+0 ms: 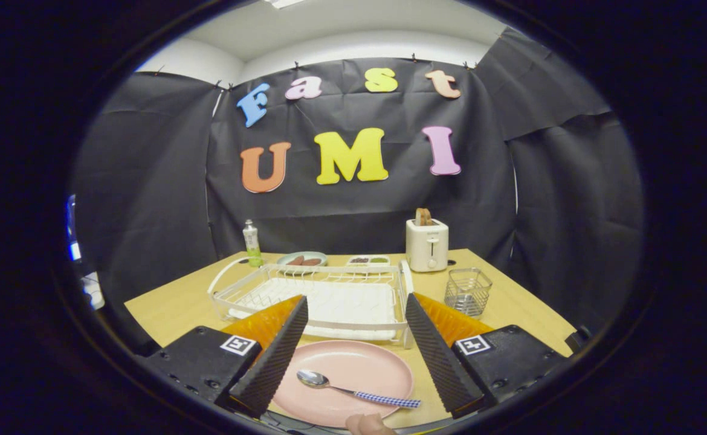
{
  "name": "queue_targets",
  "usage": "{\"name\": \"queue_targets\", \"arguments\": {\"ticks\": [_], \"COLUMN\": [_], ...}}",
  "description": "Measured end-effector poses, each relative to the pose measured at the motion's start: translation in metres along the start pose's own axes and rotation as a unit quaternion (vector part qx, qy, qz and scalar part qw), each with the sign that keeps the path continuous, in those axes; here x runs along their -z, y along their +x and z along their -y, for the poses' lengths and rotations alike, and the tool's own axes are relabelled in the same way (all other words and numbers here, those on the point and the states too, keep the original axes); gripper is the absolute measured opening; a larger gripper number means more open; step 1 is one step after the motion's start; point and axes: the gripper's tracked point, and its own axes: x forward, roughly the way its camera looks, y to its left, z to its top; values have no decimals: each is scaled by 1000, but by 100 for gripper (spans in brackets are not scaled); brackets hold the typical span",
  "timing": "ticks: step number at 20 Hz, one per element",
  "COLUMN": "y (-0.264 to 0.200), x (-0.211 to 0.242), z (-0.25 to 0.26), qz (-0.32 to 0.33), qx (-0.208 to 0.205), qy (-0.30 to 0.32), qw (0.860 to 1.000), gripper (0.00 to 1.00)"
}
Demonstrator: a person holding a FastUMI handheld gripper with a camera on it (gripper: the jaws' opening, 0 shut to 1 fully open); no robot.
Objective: Take the plate from the dish rack, then take the spoon from the basket and place it into the plate.
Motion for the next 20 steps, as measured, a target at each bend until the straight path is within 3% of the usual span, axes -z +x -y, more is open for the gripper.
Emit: {"name": "queue_targets", "arguments": {"ticks": [13,16,20], "y": [-70,-79,-81], "x": [-65,-73,-75], "z": [17,34,31], "qz": [48,61,63], "qx": [45,82,73], "qy": [0,-24,-14], "qw": [998,994,995], "gripper": [100,100,100]}}
